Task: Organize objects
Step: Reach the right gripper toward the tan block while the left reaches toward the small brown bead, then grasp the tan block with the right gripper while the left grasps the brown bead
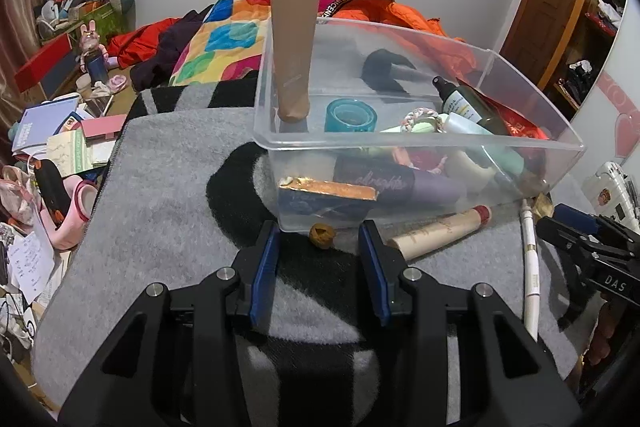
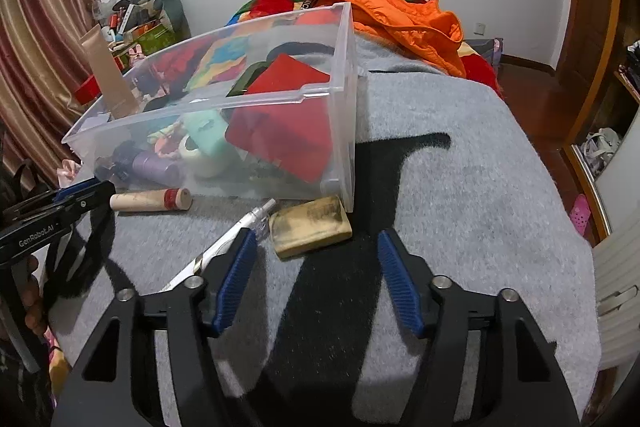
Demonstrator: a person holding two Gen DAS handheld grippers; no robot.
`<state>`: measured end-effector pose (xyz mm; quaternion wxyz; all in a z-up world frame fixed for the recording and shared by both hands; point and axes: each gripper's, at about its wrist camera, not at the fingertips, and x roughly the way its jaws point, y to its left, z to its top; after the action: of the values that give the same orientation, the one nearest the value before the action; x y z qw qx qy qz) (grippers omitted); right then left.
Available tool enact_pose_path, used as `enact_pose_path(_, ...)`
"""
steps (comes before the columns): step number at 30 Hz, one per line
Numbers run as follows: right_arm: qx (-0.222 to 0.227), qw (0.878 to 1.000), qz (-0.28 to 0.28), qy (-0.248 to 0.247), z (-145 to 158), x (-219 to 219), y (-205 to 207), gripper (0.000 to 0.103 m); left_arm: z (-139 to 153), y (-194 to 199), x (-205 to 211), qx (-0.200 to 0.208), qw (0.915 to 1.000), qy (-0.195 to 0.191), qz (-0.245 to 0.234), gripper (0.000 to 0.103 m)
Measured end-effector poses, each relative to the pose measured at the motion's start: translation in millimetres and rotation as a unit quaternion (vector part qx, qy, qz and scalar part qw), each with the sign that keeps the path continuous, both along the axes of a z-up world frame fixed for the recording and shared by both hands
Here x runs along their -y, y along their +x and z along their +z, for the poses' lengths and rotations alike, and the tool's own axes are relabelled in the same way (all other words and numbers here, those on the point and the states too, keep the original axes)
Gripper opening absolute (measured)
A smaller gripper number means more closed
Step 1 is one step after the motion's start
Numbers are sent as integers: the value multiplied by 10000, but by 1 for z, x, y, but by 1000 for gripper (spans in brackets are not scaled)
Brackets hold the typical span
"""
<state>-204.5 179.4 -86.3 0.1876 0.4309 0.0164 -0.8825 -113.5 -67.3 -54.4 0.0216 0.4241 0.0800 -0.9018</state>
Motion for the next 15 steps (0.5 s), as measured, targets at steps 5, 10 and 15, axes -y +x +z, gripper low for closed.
enact_pose_path(5, -57, 10000, -22, -31, 1, 0, 0, 42, -1, -3, 1, -1, 10000, 15, 7, 39)
enact_pose_path(10, -178, 9998, 43, 84, 2, 5, 5, 38, -5, -2, 6, -18, 9999, 140, 64, 32)
enact_pose_path(15, -185, 9998, 83, 21, 3, 2, 9, 38, -7, 3, 10, -64, 9999, 98, 117, 13)
